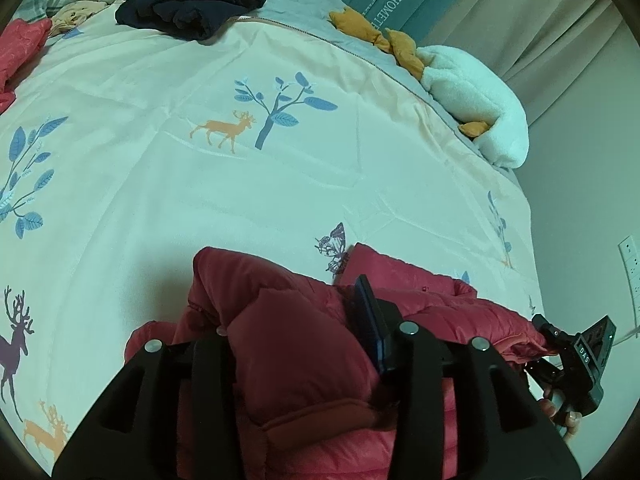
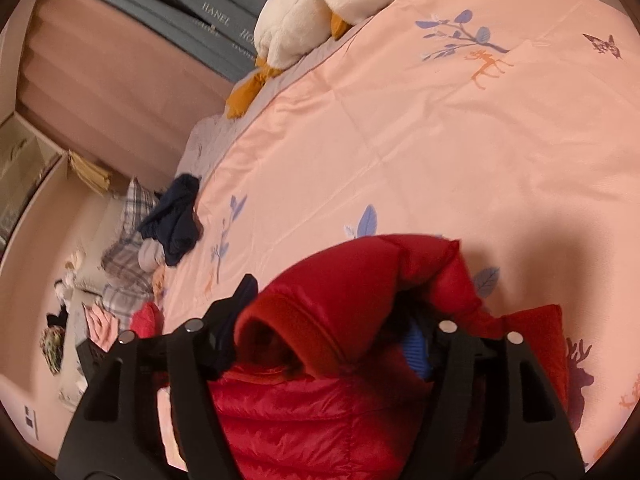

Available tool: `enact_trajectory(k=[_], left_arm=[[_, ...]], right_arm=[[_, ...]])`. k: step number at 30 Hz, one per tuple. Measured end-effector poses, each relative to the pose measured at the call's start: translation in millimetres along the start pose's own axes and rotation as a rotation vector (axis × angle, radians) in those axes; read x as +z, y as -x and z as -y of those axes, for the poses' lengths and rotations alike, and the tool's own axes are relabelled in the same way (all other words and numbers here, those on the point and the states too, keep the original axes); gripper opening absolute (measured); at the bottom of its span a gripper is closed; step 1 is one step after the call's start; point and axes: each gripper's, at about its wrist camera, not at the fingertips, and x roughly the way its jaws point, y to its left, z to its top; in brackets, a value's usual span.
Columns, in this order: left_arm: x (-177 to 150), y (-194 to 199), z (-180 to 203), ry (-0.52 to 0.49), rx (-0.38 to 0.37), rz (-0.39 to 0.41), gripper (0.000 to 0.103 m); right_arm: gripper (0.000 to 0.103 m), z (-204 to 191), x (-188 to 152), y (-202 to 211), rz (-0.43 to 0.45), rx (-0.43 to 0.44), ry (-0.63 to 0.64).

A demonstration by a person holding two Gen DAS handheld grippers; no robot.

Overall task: Fold large clothes
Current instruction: 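Lower the folded bundle onto the duvet and open both tools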

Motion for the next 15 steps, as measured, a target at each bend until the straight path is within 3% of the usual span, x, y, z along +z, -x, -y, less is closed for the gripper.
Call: enact_trajectory(k=[7,15], left_arm=[[3,5,-4,0.037,-0.047,0.027,0.044],[16,11,-8,0.107,-0.116,0.044,0.053]], right_arm=[[0.07,6,7,-2,0.013,-0.018,-0.022],[0.077,18,19,-5,0.041,0.017,-0.109]])
